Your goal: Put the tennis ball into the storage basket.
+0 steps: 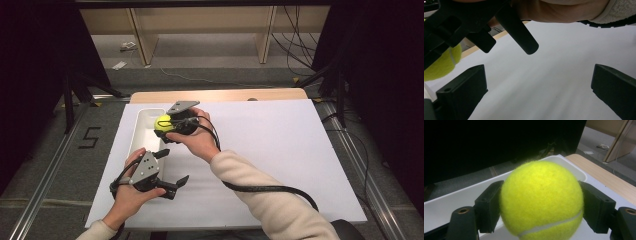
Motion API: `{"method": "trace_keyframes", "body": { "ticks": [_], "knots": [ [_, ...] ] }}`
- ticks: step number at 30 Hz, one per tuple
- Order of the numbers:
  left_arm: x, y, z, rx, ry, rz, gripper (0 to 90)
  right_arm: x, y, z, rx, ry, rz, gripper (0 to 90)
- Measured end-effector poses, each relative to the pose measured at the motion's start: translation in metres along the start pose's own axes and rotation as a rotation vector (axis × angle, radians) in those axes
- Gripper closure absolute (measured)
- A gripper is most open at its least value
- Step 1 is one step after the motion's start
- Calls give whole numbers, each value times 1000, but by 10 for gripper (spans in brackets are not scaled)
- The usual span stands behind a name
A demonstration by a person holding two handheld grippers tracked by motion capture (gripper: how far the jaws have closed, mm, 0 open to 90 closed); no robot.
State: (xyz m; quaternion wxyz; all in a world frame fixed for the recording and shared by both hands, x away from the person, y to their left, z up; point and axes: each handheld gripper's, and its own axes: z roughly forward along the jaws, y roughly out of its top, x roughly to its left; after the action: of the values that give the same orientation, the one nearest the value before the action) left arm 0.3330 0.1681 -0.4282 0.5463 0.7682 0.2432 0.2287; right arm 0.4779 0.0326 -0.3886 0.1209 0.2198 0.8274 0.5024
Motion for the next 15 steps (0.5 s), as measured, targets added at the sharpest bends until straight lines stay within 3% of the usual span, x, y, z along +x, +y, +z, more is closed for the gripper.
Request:
{"method": "trace_keyframes", "body": {
  "ticks": [15],
  "knots": [
    [0,0,0,2,-1,1,0,2,6,4,2,13,-6,266]
  ]
}}
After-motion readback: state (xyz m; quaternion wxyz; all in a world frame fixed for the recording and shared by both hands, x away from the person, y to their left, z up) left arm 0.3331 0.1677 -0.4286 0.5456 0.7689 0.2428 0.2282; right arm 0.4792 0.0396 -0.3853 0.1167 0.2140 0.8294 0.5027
